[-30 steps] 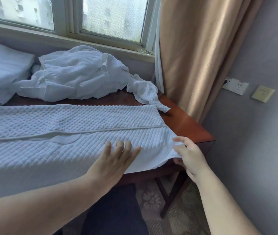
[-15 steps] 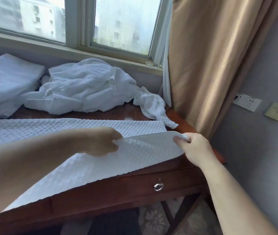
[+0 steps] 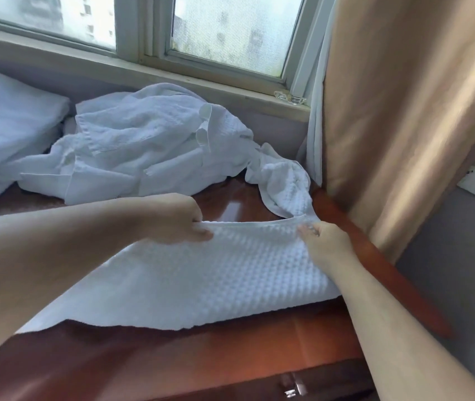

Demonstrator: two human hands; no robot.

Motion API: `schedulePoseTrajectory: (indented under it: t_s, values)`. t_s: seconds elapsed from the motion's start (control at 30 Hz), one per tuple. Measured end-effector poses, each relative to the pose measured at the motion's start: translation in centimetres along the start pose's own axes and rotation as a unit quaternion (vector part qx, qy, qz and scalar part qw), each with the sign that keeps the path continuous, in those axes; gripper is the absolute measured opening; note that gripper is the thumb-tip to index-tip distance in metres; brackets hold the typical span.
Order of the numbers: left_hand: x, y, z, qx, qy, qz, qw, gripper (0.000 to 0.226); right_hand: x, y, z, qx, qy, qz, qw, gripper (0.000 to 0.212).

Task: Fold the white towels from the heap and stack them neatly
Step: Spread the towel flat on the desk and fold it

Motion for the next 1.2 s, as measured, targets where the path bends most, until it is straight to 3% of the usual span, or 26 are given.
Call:
schedulePoseTrajectory:
  t_s: [0.13,0.23,0.3,0.33,0.43,0.5,0.6,0.7,0.83,0.97,1.03,1.1,1.2]
  values:
    - [2.3,1.0,-1.8,-0.014,-0.003,-0.007,1.0,0.054,0.3,-1.0,-1.4,-0.063,-0.008,-0.036,0.997,0.036]
    - [3.0,1.7,-3.1,-0.05,-0.019,0.003,0.999,0.057,-0.1,0.3,-0.9,-0.194,-0.035,-0.053,0.979,0.025]
    - [3.1,2.0,-3.4,-0.065,-0.027,0.005,0.997,0.056,-0.3,3.4,-0.4,-0.278,-0.09,0.017,0.956,0.023]
    - [3.0,2.1,-3.3,-0.072,-0.026,0.004,0.997,0.054,-0.6,5.6,-0.9,-0.25,-0.105,0.073,0.96,0.023]
    - [2.0,3.0,-2.9,-0.119,0.016,0.004,0.993,0.039,-2.7,12.5,-4.9,-0.008,-0.023,0.206,0.978,0.023]
    - [0.5,4.3,-2.5,-0.153,0.047,0.01,0.987,0.032,-4.2,16.0,-8.2,0.053,0.047,0.24,0.968,0.028]
    - [-2.6,8.1,-1.0,-0.176,0.01,0.026,0.984,0.03,-5.2,19.0,-11.1,0.03,0.092,0.25,0.963,0.035]
    - [-7.2,13.5,0.5,-0.24,-0.051,0.063,0.967,0.014,-6.3,23.8,-11.8,0.066,0.092,0.292,0.95,0.028]
    - [-15.7,20.3,1.5,-0.285,-0.133,0.095,0.944,0.011,-11.3,32.8,-13.8,0.109,0.172,0.421,0.884,0.037]
    - [-24.3,25.4,0.1,-0.267,-0.16,0.123,0.942,0.008,-16.4,36.9,-17.1,0.003,0.275,0.515,0.812,0.069]
    - [-27.8,27.4,-0.8,-0.243,-0.158,0.139,0.947,0.015,-17.6,37.5,-18.9,-0.047,0.313,0.521,0.792,0.082]
    - [-30.6,28.7,-2.0,-0.216,-0.126,0.141,0.958,0.032,-17.6,37.9,-20.1,-0.065,0.33,0.502,0.797,0.092]
    - [-33.9,29.2,-3.9,-0.185,-0.073,0.123,0.972,0.061,-17.1,38.6,-20.8,-0.058,0.315,0.483,0.815,0.074]
Point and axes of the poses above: each hand's wrist, its own x-axis towards the middle knuckle, its own z-axis out of the back of the hand, y = z × x, the point moved 8 cm from there along x, towards the middle knuckle, and after that the axes turned 8 degrees about z, right-handed, at the moved point
